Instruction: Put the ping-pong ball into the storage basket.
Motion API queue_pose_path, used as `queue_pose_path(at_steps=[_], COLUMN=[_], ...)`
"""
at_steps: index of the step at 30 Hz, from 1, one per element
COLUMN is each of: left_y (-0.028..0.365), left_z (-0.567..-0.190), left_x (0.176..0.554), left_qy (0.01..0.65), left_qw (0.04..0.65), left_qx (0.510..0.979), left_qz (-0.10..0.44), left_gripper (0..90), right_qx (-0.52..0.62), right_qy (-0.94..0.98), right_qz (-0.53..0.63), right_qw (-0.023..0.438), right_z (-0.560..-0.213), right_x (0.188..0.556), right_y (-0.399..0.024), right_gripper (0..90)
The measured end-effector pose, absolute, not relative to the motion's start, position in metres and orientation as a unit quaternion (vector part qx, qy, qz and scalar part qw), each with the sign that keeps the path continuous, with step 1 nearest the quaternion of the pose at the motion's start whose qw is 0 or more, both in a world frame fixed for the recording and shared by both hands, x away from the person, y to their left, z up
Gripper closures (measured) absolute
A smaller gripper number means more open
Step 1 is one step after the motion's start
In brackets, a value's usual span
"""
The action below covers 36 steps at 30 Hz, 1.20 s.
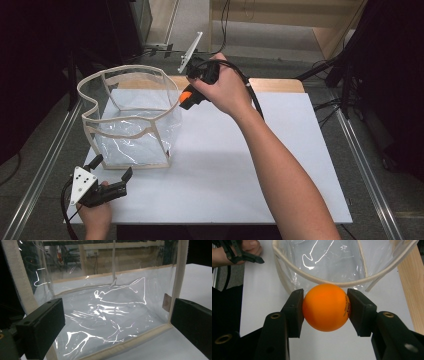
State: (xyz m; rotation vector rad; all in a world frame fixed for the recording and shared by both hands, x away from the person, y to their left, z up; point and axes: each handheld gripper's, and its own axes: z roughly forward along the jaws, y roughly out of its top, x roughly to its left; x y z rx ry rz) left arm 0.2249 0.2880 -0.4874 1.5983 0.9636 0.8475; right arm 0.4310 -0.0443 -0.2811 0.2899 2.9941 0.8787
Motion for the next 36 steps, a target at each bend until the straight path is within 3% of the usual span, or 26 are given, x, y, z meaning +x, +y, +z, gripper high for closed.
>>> queue_pose_path(at_steps=[36], left_y=[0.288], left_z=[-0.487], left_x=[0.225], left_qy=[0.401], left_qw=[0.519], left_qx=[0.667], left_qz=[0.353], left_gripper=[0.1], right_qx=[0.083], right_qy=[0.955], right_qz=[0.285], right_qw=[0.003], right_z=[-0.267], right_x=[0.434], right_y=[-0.024], right_gripper=[47.7])
